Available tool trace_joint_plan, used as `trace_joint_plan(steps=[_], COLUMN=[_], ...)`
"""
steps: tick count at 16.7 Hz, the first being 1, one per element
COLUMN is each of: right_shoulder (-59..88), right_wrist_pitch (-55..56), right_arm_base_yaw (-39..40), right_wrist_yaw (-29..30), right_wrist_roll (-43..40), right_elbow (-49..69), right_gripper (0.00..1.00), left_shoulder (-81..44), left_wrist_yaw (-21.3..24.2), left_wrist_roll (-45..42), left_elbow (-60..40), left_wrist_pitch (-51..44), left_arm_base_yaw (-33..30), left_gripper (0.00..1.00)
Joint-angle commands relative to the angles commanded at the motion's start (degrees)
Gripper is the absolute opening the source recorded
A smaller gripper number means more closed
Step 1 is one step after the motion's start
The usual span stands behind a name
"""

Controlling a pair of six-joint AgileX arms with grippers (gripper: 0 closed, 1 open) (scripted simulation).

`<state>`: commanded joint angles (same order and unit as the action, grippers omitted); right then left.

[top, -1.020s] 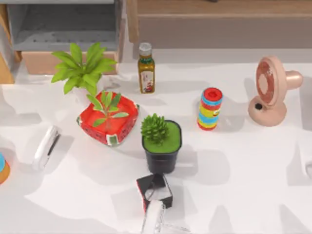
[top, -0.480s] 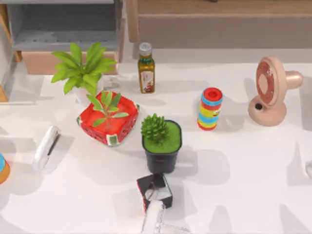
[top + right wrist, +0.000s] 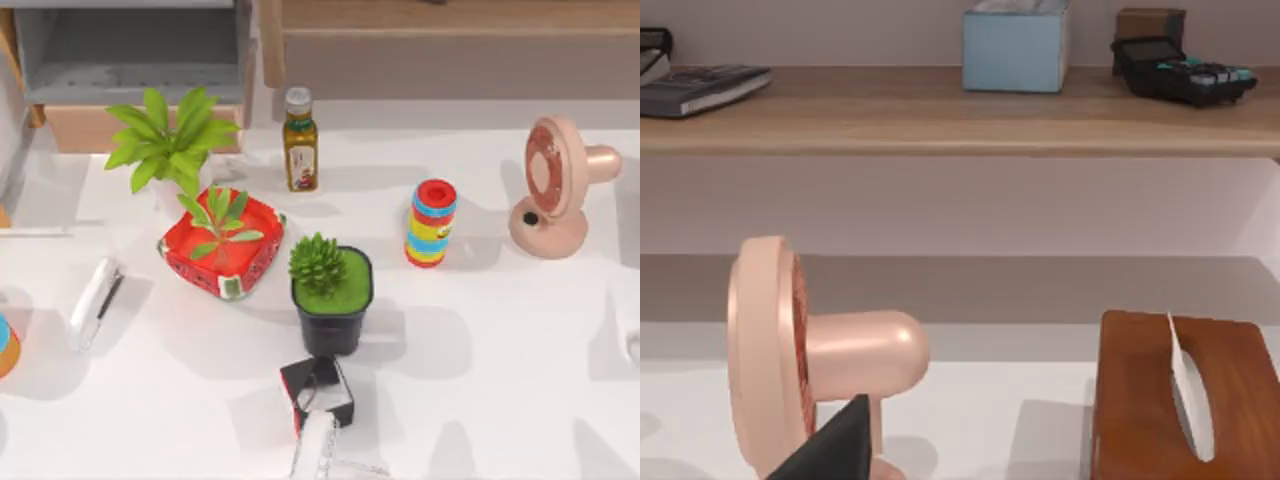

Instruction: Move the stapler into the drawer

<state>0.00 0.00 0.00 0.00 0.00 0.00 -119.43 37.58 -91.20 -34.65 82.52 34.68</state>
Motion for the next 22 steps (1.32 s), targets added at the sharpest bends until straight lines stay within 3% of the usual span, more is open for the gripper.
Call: trace_joint_plan(steps=[3,8,21,22], right_shoulder=[0.0,0.0,0.0,0.0], right_wrist_pitch=[0.0,0.0,0.0,0.0], right_arm_base_yaw=[0.0,0.0,0.0,0.0], right_wrist_yaw=[0.0,0.0,0.0,0.0], right_wrist_roll=[0.0,0.0,0.0,0.0], right_elbow=[0.0,0.0,0.0,0.0], right_gripper=[1.0,1.0,1.0,1.0], left_shoulder=[1.61,2.88,2.88,2.88], left_wrist_yaw=[2.47,3.83,3.83,3.83], left_wrist_roll=[-0.05,-0.18,-0.18,-0.18], left_elbow=[5.84,6.96,6.96,6.96], left_wrist_pitch=[2.56,3.98,3.98,3.98], left_arm_base_yaw=[2.73,3.98,3.98,3.98], left_gripper=[0.0,0.0,0.98,1.0])
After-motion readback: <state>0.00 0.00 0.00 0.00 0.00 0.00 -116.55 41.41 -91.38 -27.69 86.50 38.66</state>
